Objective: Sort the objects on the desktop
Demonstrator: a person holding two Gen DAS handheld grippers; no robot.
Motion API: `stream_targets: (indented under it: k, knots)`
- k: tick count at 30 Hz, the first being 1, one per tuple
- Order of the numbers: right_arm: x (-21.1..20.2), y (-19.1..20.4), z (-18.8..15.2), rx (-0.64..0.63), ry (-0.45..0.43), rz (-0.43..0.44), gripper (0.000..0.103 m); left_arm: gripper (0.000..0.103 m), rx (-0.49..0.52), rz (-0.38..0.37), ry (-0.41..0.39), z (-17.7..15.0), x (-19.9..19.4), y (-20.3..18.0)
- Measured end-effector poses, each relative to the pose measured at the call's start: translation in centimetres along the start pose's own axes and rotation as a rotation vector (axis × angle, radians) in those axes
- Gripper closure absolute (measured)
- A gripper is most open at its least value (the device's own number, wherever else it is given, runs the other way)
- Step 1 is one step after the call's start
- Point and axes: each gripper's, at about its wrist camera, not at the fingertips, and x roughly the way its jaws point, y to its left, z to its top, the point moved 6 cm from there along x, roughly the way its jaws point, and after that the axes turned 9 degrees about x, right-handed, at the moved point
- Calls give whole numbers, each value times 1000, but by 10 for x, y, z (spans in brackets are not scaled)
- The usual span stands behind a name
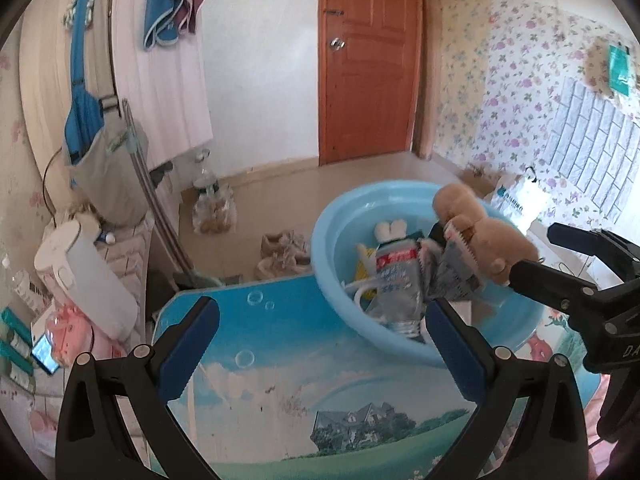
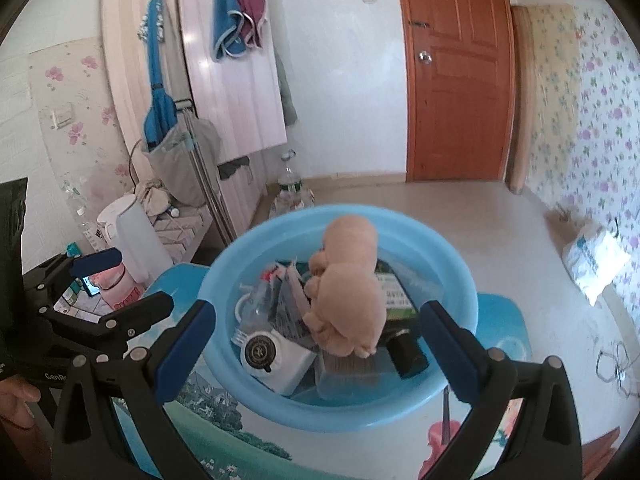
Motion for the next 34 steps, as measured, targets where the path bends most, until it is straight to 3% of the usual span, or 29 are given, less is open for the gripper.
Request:
stream_targets:
  k: [6, 14, 34]
  knots:
    - [0, -9, -3, 28, 8, -16, 0, 0, -7, 7, 31, -6, 6, 5]
    - [-21, -13, 9, 15, -107, -73, 0, 0, -5, 11, -25, 1, -4, 7]
    - [-20, -2, 5, -1, -80, -49, 0, 0, 7, 43, -28, 2, -12, 8]
